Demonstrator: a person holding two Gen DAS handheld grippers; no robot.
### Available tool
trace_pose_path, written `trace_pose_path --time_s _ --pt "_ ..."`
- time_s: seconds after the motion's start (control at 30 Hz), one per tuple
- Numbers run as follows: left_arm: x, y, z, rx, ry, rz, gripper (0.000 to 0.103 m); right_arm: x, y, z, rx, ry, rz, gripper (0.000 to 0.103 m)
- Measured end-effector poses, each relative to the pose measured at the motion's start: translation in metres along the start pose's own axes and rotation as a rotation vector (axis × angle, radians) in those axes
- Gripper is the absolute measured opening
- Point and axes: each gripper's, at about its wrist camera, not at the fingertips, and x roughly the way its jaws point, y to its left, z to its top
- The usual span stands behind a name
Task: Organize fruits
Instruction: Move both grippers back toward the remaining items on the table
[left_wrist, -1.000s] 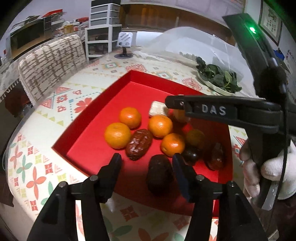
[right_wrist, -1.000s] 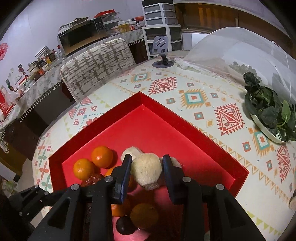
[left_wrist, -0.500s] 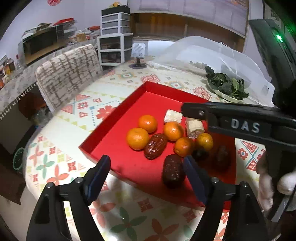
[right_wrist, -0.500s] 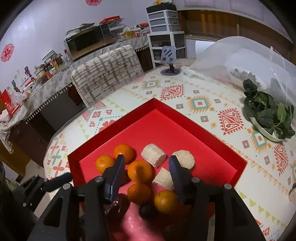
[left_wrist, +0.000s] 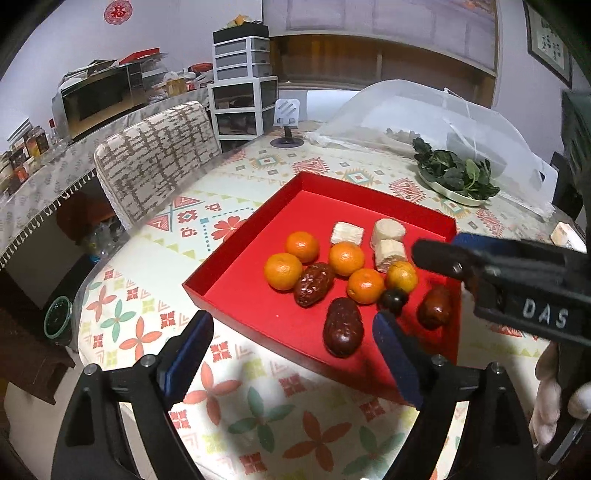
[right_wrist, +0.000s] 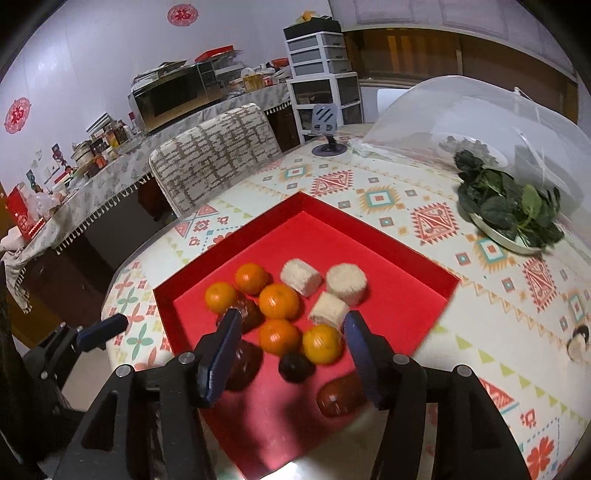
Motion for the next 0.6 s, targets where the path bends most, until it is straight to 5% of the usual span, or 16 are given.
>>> trace_pose_path --time_s 0.33,0.6 --pt "-0.027 0.005 0.004 -0.075 -0.089 -0.02 0.088 -0.042 -0.056 -0.047 0.073 -0.014 -0.077 0.064" --pt "-0.036 -0.027 0.007 -0.04 -0.109 -0.112 0.088 -0.073 -0.13 -0.09 0.196 -0.005 -0.161 0.064"
